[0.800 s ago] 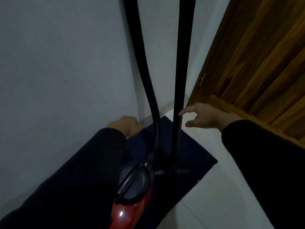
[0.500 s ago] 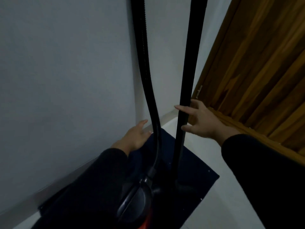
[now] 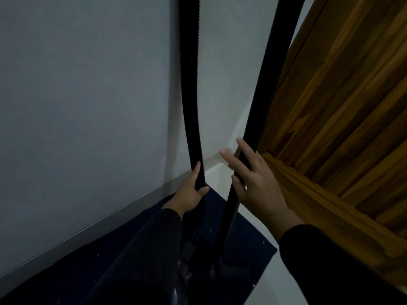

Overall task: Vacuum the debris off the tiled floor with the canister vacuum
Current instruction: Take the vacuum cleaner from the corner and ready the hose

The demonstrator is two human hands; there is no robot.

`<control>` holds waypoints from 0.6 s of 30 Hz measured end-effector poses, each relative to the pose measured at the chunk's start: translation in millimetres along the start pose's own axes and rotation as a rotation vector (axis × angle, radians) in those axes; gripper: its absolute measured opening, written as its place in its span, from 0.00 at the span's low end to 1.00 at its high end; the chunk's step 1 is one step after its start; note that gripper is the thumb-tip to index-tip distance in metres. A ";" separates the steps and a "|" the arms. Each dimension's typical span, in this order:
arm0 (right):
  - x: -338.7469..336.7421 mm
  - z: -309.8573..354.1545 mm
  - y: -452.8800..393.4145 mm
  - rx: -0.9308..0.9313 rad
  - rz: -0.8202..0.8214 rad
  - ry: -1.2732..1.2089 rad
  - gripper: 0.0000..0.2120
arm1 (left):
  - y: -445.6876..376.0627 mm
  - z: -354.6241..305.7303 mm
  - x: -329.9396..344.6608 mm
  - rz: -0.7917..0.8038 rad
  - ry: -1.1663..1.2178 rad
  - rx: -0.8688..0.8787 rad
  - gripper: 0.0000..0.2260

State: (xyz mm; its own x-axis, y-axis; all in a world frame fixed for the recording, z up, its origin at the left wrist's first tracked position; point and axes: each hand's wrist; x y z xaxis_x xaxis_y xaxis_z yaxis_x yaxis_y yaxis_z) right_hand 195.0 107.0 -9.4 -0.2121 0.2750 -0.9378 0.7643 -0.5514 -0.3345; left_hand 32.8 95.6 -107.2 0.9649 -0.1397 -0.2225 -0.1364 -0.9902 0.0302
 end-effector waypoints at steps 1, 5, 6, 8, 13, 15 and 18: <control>-2.4 -1.5 -0.6 0.001 0.060 0.009 0.35 | -3.0 1.1 2.2 0.008 0.009 0.018 0.37; -5.0 -4.0 -9.1 0.032 0.200 -0.003 0.32 | -9.2 1.3 9.5 -0.058 0.056 0.063 0.43; -4.3 -3.6 -12.2 0.037 0.211 -0.014 0.31 | -9.6 1.2 9.8 -0.095 0.095 0.066 0.44; -2.7 -1.0 -17.2 0.041 0.214 -0.013 0.30 | -8.7 0.2 8.2 -0.146 0.221 0.017 0.46; -3.4 3.4 -24.4 0.097 0.225 -0.027 0.31 | -7.8 -11.2 5.1 -0.082 0.398 -0.045 0.46; -3.2 -0.7 -26.3 0.132 0.282 -0.017 0.31 | -3.1 -14.9 9.2 -0.078 0.413 -0.014 0.44; -6.0 -5.7 -30.1 0.184 0.404 -0.018 0.30 | 7.5 -17.5 17.5 -0.101 0.405 0.047 0.43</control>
State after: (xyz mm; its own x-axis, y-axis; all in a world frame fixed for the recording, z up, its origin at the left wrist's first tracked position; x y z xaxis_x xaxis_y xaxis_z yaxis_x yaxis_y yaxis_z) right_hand 176.8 126.4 6.9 0.0695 -0.0046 -0.9976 0.6675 -0.7430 0.0499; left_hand 52.6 85.6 -93.9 0.9830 -0.0400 0.1789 -0.0372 -0.9991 -0.0189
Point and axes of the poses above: each hand's wrist, its own y-axis away from the middle knuckle, its own x-axis out of the palm, z = x × y, and after that the axes turned 15 degrees about z, right-handed
